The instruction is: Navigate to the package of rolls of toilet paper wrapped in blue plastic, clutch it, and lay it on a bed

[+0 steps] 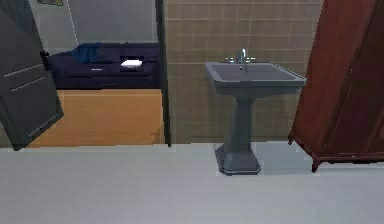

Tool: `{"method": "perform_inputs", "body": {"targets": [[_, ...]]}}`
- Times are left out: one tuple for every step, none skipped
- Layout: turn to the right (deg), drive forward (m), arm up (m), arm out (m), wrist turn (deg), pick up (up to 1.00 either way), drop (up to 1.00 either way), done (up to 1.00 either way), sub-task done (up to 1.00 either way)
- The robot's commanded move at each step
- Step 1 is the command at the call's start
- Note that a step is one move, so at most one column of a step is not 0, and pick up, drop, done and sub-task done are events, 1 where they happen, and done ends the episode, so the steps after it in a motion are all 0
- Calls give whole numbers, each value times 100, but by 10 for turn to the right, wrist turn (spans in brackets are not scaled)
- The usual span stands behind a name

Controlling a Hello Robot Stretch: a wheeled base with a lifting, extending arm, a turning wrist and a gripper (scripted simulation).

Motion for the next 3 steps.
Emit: {"method": "perform_inputs", "body": {"targets": [[0,30,0,0,0,0,0,0,0],[-450,0,0,0,0,0,0,0,0],[-30,0,0,0,0,0,0,0,0]]}}
